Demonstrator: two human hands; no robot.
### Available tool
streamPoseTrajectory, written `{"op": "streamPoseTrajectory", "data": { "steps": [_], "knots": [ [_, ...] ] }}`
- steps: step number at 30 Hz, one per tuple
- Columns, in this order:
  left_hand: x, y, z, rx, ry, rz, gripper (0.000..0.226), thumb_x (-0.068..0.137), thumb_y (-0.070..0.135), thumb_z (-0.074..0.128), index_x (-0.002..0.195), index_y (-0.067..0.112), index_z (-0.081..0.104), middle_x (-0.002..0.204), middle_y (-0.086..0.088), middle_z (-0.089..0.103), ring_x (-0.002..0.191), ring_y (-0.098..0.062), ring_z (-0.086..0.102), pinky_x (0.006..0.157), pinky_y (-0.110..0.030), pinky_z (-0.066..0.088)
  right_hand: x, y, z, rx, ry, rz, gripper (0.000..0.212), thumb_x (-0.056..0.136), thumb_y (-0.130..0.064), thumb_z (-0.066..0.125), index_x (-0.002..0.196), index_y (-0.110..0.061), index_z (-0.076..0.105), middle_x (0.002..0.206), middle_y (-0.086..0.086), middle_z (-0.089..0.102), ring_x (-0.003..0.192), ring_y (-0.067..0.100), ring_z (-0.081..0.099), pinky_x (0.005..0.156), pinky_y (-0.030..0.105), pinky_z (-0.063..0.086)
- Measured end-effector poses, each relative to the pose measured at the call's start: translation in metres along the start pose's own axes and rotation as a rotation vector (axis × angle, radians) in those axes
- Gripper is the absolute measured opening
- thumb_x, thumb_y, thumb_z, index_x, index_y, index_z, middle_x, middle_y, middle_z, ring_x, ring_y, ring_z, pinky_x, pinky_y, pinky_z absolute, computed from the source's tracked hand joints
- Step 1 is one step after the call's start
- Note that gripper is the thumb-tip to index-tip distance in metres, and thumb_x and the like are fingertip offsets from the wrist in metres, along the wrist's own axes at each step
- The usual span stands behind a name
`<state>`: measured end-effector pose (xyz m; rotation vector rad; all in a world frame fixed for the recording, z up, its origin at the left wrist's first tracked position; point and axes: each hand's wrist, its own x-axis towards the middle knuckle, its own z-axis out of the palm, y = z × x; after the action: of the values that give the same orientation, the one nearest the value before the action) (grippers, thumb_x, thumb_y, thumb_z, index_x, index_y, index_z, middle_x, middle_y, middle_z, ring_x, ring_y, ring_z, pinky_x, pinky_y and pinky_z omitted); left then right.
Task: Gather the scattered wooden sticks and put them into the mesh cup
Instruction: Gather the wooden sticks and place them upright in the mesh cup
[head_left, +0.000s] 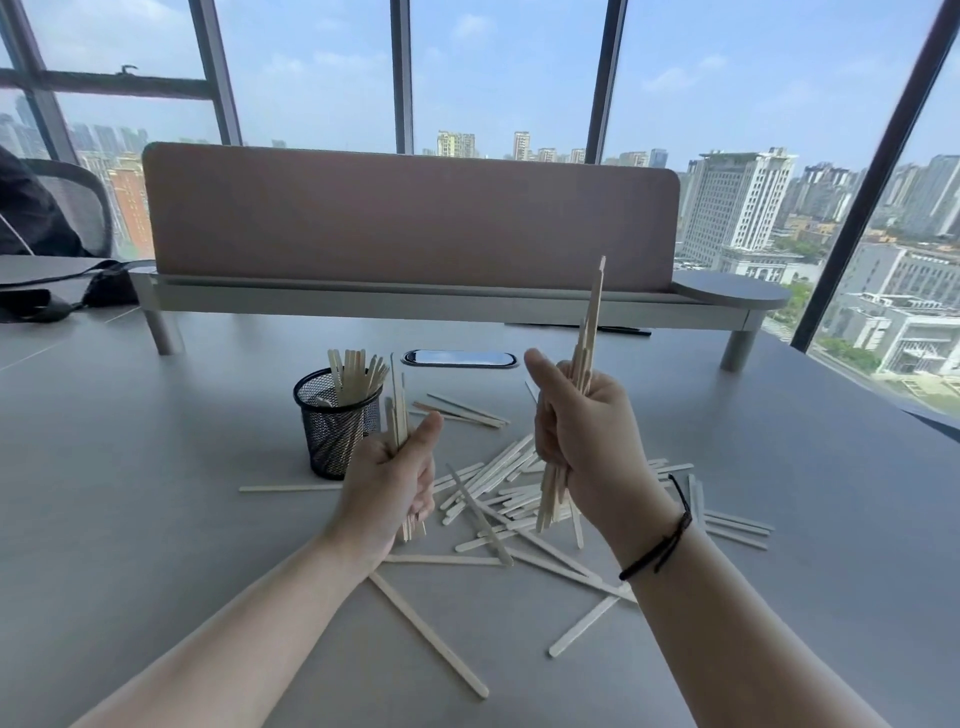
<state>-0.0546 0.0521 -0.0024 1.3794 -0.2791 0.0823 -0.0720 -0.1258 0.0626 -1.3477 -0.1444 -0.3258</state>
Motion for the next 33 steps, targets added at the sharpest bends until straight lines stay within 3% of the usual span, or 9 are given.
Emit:
{"op": "streamPoseTrajectory", "data": {
  "steps": [6,12,17,21,29,33],
  "knots": [
    [0.0,-0.001,0.002,0.042,0.011,0.013,0.057,0.085,0.044,0.064,0.044,0.02,0.033,0.043,-0.002,0.026,0.039,-0.014,0.025,0.043,-0.025,0.026,0.0,0.013,-0.009,-0.081,0.031,-0.037,0.048,0.093,-0.026,0.067,0.051,-0.021,0.046,0.053,0.009,0.041,0.039,0.014,0.028,0.04,0.021,0.023],
    [0.002,-0.005,0.001,0.05,0.03,0.018,0.059,0.085,0.044,0.069,0.046,0.016,0.035,0.044,-0.004,0.029,0.038,-0.016,0.028,0.043,-0.026,0.032,0.001,0.03,-0.024,-0.051,0.073,0.094,0.041,0.087,-0.028,0.074,0.059,-0.014,0.049,0.045,0.0,0.032,0.037,0.013,0.024,0.04,0.021,0.023],
    [0.001,-0.003,0.001,0.052,0.05,0.024,0.054,0.083,0.041,0.068,0.044,0.016,0.039,0.044,-0.007,0.031,0.037,-0.018,0.03,0.044,-0.027,0.034,-0.003,0.036,-0.026,-0.186,0.002,0.097,0.054,0.077,-0.036,0.083,0.054,-0.019,0.037,0.047,0.002,0.03,0.04,0.017,0.027,0.044,0.027,0.026],
    [0.0,-0.001,0.001,0.053,0.057,0.029,0.053,0.083,0.04,0.067,0.045,0.013,0.041,0.043,-0.007,0.033,0.038,-0.019,0.032,0.045,-0.027,0.035,-0.002,0.034,-0.026,-0.204,0.026,0.041,0.048,0.081,-0.029,0.08,0.057,-0.007,0.045,0.048,0.008,0.038,0.042,0.02,0.036,0.045,0.029,0.033],
    [0.001,0.0,0.0,0.04,0.053,0.025,0.051,0.082,0.039,0.068,0.045,0.015,0.042,0.042,-0.007,0.034,0.04,-0.019,0.032,0.045,-0.027,0.034,-0.001,0.03,-0.034,-0.223,0.02,0.018,0.051,0.079,-0.032,0.079,0.047,-0.013,0.044,0.045,0.012,0.042,0.048,0.027,0.038,0.055,0.036,0.033],
    [0.001,0.001,0.0,0.04,0.052,0.033,0.049,0.084,0.036,0.068,0.046,0.014,0.045,0.044,-0.008,0.037,0.041,-0.021,0.034,0.046,-0.028,0.037,-0.001,0.033,-0.032,-0.204,-0.043,0.126,0.055,0.083,-0.026,0.079,0.048,-0.021,0.036,0.044,0.003,0.033,0.041,0.018,0.028,0.046,0.027,0.028]
  ]
}}
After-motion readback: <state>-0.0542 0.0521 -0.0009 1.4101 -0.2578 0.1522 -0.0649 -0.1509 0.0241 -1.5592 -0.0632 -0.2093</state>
